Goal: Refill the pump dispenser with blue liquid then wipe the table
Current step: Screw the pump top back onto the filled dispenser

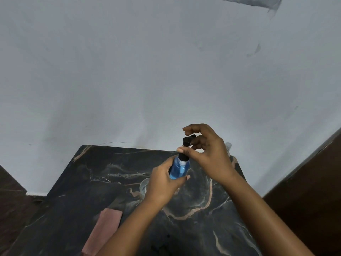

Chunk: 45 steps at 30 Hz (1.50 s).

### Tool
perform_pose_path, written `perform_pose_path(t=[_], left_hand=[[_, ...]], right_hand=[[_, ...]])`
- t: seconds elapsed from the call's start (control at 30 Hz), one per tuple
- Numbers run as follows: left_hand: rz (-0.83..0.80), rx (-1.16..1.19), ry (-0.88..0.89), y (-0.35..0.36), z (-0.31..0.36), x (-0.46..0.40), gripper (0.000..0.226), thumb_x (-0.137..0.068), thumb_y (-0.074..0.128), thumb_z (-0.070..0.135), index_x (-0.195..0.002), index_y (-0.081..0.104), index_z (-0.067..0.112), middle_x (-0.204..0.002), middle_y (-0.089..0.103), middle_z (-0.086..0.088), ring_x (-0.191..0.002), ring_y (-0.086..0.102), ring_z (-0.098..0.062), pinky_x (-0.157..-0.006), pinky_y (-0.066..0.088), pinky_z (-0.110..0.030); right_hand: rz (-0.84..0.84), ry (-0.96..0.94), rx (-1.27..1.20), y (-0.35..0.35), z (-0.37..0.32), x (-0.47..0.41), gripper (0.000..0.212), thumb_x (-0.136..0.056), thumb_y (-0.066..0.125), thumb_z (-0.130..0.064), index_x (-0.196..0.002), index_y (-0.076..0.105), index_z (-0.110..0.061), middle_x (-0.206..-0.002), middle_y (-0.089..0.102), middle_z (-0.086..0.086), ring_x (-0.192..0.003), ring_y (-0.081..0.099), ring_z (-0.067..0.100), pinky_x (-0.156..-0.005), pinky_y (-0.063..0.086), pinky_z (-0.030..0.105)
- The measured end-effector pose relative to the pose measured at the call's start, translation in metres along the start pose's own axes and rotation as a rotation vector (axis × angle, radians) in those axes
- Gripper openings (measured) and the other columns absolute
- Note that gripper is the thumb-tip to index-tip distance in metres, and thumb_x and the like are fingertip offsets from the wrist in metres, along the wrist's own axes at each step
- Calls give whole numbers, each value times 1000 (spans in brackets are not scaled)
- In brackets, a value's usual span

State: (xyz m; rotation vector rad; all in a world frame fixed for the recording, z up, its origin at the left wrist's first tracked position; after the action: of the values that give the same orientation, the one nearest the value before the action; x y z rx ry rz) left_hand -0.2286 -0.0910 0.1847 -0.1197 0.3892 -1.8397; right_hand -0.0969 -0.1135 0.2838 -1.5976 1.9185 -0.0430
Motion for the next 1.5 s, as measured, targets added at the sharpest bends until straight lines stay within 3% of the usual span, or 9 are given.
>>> perform_pose_path(t=[0.13, 0.27, 0.4, 0.57, 0.77, 0.93, 1.1, 1.27, 1.5], left_hand=[[7, -2, 8, -2, 0, -2, 46, -73, 84, 27, -114, 63, 26, -103, 73, 7, -94, 70, -15, -85, 59, -40], [6, -1, 17, -7, 1, -6, 44, -73, 83, 30, -111, 63, 26, -101, 73, 9, -93, 70, -13, -84, 59, -36], [33, -9, 33, -11, 3, -7, 38, -71, 83, 29, -104, 65, 28, -92, 73, 11, -84, 70, -7, -73, 57, -24], [43, 3, 47, -12, 12, -9, 38, -61, 74, 41, -97, 67, 32, -84, 74, 8, -77, 71, -6, -68, 58, -28], [66, 31, 67, -13, 19, -14, 30, -66, 74, 38, -95, 66, 34, -81, 74, 8, -73, 71, -7, -65, 59, -29], [86, 24, 42, -12, 23, -13, 43, -59, 68, 47, -99, 67, 30, -81, 74, 9, -74, 70, -3, -62, 54, -21], [69, -26, 25, -7, 23, -12, 34, -71, 77, 24, -103, 68, 30, -85, 75, 9, -79, 72, -5, -66, 58, -27], [74, -10, 40, -9, 27, -12, 35, -73, 80, 31, -106, 68, 28, -89, 75, 8, -82, 72, -7, -73, 61, -33], [86, -38, 55, -6, 34, -11, 34, -71, 78, 28, -103, 68, 31, -87, 75, 10, -80, 70, -3, -67, 57, -22]], right_hand=[[-58, 82, -219, 7, 13, 8, 68, -78, 79, -27, -134, 41, -35, -115, 67, -7, -106, 65, 17, -90, 54, 27], [-144, 159, -426, 9, 22, 13, 75, -89, 67, -12, -146, 24, -34, -124, 67, 4, -121, 60, 20, -100, 49, 28], [-29, 162, -404, 14, 25, 14, 65, -82, 73, 0, -134, 45, -28, -105, 73, 5, -108, 68, 18, -91, 54, 27], [87, 151, -351, 28, 24, 13, 59, -69, 85, -3, -113, 54, -28, -96, 59, -4, -89, 63, 7, -81, 56, 28], [-39, 170, -594, 31, 24, 15, 44, -91, 62, -4, -131, 47, -14, -127, 64, 0, -119, 60, 14, -95, 50, 30], [109, 186, -493, 32, 25, 15, 33, -84, 71, 0, -113, 58, -6, -107, 72, 9, -105, 68, 20, -90, 53, 31], [150, 236, -449, 34, 28, 14, 51, -73, 81, -3, -111, 48, -10, -108, 63, 18, -103, 65, 29, -93, 54, 44], [58, 195, -536, 30, 24, 18, 37, -92, 64, -18, -128, 58, -20, -125, 60, 8, -118, 59, 17, -102, 48, 36], [192, 226, -525, 32, 24, 19, 34, -81, 76, -9, -103, 56, -24, -105, 71, -2, -105, 67, 24, -92, 54, 41]])
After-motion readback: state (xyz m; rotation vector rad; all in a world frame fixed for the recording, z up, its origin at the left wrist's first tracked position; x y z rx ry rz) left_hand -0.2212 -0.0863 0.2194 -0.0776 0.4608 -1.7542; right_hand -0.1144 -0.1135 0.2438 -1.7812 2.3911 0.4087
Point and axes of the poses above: each hand's wrist, its own x-axis away from the middle knuckle, its own y-axis out of the palm, z = x × y, the point moved 3 cm from there along -x, towards the middle knuckle
